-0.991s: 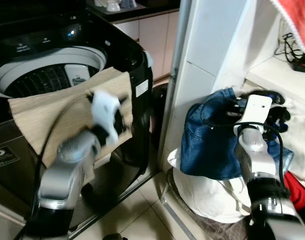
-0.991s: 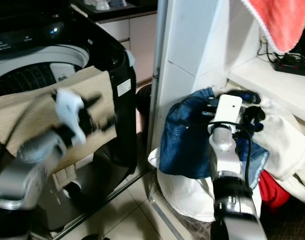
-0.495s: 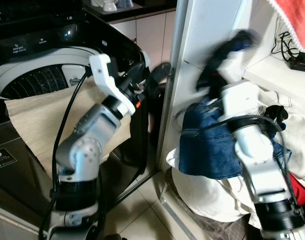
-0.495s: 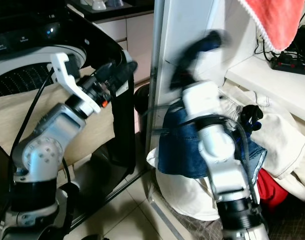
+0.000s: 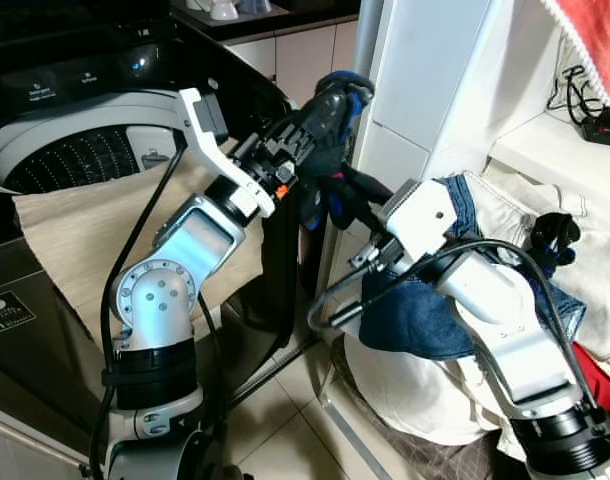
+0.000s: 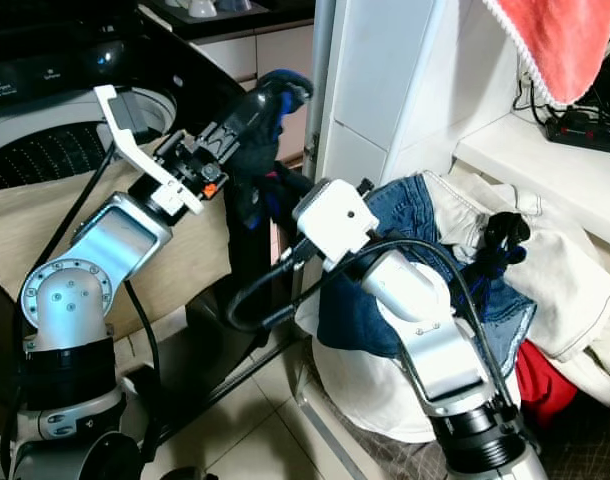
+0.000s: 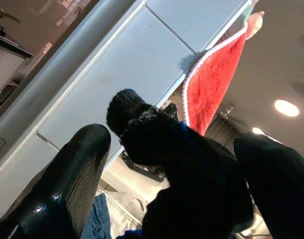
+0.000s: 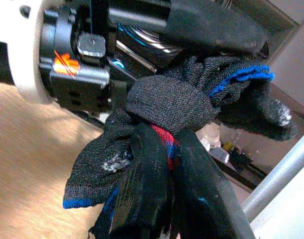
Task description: Clothes washing
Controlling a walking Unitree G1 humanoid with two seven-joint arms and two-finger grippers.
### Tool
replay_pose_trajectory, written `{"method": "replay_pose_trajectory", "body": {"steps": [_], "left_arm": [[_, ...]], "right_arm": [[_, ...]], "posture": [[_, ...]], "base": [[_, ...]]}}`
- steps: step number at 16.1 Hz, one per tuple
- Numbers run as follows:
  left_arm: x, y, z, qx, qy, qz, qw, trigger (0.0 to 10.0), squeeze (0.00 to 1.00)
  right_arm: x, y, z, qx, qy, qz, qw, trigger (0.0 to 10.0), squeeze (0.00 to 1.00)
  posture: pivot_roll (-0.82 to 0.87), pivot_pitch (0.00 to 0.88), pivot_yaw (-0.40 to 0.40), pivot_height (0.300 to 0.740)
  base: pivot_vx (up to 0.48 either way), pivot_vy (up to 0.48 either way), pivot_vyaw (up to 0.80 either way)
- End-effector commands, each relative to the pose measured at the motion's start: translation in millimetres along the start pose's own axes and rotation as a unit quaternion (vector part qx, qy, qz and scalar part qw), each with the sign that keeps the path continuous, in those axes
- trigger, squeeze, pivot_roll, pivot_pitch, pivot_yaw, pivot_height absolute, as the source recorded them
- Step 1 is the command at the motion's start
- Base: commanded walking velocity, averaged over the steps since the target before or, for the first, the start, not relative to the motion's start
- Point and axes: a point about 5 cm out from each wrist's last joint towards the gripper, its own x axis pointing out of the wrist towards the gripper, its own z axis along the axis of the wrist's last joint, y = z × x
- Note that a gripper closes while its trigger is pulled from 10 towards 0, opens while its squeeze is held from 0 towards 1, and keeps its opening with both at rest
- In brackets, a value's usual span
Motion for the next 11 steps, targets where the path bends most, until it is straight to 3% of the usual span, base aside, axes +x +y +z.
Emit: {"method": "replay_pose_trajectory", "body": {"steps": [1, 4, 5, 6, 7, 11], "left_arm": [[-0.8, -0.1, -3.1, 0.003, 0.014, 0.005, 1.0, 10.0, 0.0], [-4.5, 10.8, -4.5, 0.011, 0.026, 0.045, 0.999, 10.0, 0.0], [-5.1, 11.7, -3.8, 0.011, 0.026, 0.049, 0.998, 8.9, 0.0], [-5.8, 12.8, -3.0, 0.013, 0.026, 0.052, 0.998, 4.8, 0.0], [-6.7, 14.2, -2.8, 0.019, 0.029, 0.054, 0.998, 0.0, 0.0], [-9.3, 9.9, -7.5, 0.013, 0.053, 0.027, 0.998, 0.0, 0.0]], "right_arm": [[3.4, -3.6, 8.6, -0.014, -0.015, 0.006, 1.0, 0.0, 0.0], [4.5, -12.2, 12.0, -0.03, -0.021, -0.02, 0.999, 0.0, 0.0], [4.1, -12.7, 11.6, -0.03, -0.019, -0.02, 0.999, 0.0, 0.0], [3.3, -13.2, 10.7, -0.032, -0.015, -0.019, 0.999, 0.0, 0.0], [2.6, -12.4, 10.2, -0.035, -0.012, -0.015, 0.999, 0.0, 0.0], [2.8, -12.3, 10.2, -0.041, -0.009, -0.016, 0.999, 0.0, 0.0]], "posture": [[0.0, 0.0, -0.025, 0.74], [0.0, 0.0, -0.03, 0.74], [-0.01, 0.0, -0.029, 0.74], [-0.01, 0.0, -0.029, 0.74], [-0.01, 0.0, -0.029, 0.74], [-0.01, 0.0, -0.027, 0.74]], "base": [[0.0, 0.0, 0.0], [0.0, 0.0, 0.0], [0.0, 0.0, 0.0], [0.0, 0.0, 0.0], [0.0, 0.0, 0.0], [0.0, 0.0, 0.0]]}}
